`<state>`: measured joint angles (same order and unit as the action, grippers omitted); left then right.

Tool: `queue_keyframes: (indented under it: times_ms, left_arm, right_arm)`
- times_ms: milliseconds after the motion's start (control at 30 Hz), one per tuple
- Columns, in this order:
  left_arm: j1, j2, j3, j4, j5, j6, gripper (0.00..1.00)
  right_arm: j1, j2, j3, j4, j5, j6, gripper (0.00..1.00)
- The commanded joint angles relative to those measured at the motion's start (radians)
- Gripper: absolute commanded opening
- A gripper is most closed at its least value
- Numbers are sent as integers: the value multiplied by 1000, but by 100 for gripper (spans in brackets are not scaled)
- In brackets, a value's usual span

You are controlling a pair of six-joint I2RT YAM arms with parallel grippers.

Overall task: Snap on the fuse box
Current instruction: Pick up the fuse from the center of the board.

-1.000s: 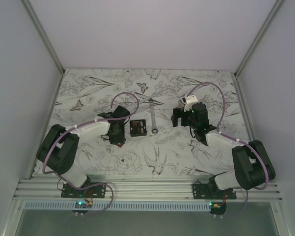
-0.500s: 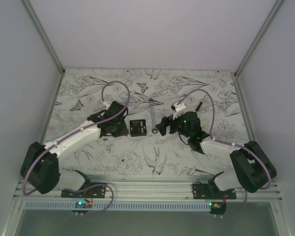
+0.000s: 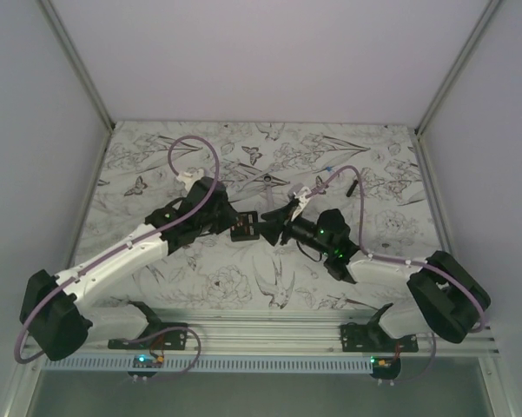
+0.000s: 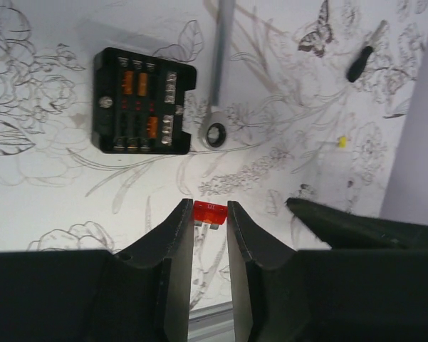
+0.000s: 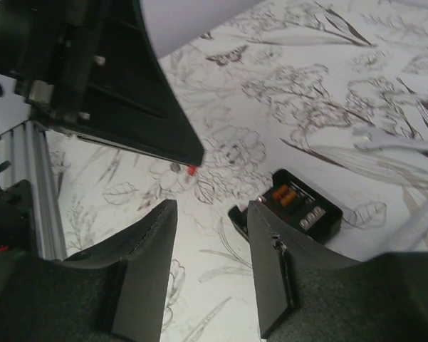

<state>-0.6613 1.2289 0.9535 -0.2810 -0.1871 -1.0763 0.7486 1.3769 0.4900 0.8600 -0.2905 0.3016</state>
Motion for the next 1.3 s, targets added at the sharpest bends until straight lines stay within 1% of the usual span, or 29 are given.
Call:
queue_keyframes:
  times_ms: [0, 200, 833, 1067, 1267]
  left_arm:
    - [-25, -22, 30, 55, -27, -57, 18]
    - [-57, -32, 36, 88, -29, -74, 18]
    - [-85, -18, 37, 127, -10, -84, 18]
    - [-90, -1, 39, 143, 5, -87, 18]
    - [-95, 4, 38, 155, 13, -86, 18]
  right_arm:
    - [37, 0, 1, 132, -15, 18, 48]
    - [52, 42, 15, 196, -7, 49, 41]
    - [67, 84, 33, 211, 36, 57, 17]
    - [67, 82, 37, 214, 39, 59, 15]
    - [68, 84, 38, 219, 40, 72, 10]
